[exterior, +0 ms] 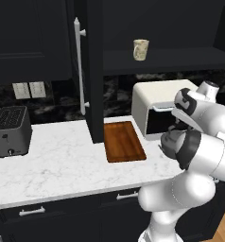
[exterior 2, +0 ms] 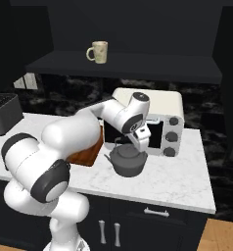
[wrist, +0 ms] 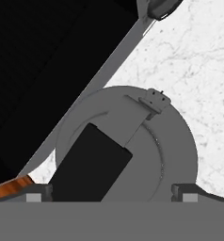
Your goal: Pick the kettle from the counter and place it on the tray. Then pick the mug from the cabinet and place it on the tray. Then close the cabinet doors.
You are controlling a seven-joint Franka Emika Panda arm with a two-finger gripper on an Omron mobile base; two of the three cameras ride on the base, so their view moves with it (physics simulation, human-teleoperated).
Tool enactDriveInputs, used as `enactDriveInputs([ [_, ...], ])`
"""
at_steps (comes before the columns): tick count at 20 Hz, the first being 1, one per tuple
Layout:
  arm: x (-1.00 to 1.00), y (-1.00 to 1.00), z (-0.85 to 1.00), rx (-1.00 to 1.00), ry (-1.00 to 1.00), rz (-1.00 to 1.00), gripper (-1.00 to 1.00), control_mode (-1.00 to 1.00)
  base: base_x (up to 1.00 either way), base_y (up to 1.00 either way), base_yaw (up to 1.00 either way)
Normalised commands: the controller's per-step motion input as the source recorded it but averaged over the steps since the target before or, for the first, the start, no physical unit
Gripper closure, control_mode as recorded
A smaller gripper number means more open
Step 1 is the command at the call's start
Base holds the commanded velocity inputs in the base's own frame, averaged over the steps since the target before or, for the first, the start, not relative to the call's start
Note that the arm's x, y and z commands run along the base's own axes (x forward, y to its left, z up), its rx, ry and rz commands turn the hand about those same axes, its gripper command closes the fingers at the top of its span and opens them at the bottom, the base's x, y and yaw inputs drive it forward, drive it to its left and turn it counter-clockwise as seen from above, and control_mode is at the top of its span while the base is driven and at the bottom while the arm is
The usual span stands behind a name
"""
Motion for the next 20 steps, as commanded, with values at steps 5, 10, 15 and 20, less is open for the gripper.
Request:
enactDriveInputs([
  [5, -0.20, 0.00, -0.18, -0.07, -0.07, 0.19, -1.00, -1.00, 0.00, 0.00, 0.00],
  [10, -0.11, 0.04, -0.01, 0.00, -0.19, 0.12, -1.00, -1.00, 0.00, 0.00, 0.00],
  [15, 0.01, 0.13, -0.04, 0.00, -0.12, 0.04, -1.00, -1.00, 0.00, 0.00, 0.00],
  [20, 0.16, 0.23, -0.02, 0.00, -0.02, 0.00, -1.00, -1.00, 0.00, 0.00, 0.00],
])
